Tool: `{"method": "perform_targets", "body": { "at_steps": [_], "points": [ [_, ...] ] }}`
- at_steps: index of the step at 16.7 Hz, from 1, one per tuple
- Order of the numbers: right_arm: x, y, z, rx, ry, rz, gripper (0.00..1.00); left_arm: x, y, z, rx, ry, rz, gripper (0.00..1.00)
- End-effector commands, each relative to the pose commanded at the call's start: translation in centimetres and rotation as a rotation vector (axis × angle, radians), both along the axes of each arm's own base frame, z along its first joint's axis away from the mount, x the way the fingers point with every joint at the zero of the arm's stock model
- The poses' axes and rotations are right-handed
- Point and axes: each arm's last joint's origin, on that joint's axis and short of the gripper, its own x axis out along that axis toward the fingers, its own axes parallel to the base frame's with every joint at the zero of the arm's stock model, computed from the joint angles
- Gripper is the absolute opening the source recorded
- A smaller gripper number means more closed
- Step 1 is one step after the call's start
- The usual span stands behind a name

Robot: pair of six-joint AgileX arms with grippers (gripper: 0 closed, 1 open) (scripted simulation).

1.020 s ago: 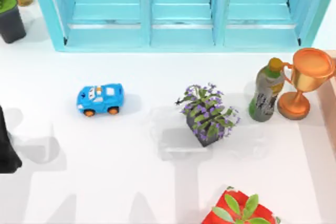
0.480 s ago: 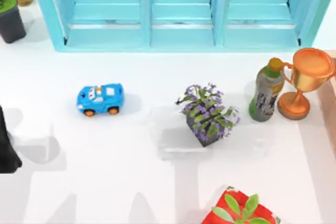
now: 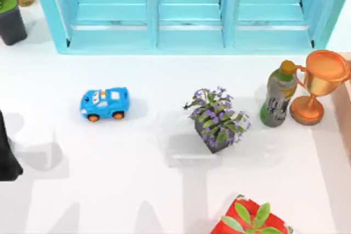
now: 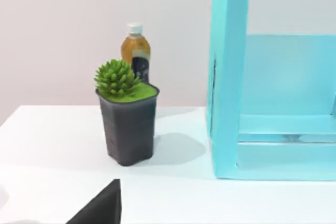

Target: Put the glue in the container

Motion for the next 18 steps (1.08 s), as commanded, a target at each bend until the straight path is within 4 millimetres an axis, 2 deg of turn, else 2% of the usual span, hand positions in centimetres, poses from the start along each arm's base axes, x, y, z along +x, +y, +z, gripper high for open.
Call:
{"method": "perform_targets", "body": {
  "at_steps": [3, 7, 18],
  "points": [
    [0.31, 0.81, -0.85, 0.027, 0.015, 0.004, 0.00, 0.00, 0.00, 0.00, 0.000, 0.000, 0.000, 1.00],
    [0.31, 0.82, -0.86, 0.027, 0.015, 0.004, 0.00, 0.00, 0.00, 0.00, 0.000, 0.000, 0.000, 1.00],
    [0.31, 0.82, -0.86, 0.027, 0.015, 0.004, 0.83, 0.00, 0.00, 0.00, 0.000, 0.000, 0.000, 1.00]
  ]
}}
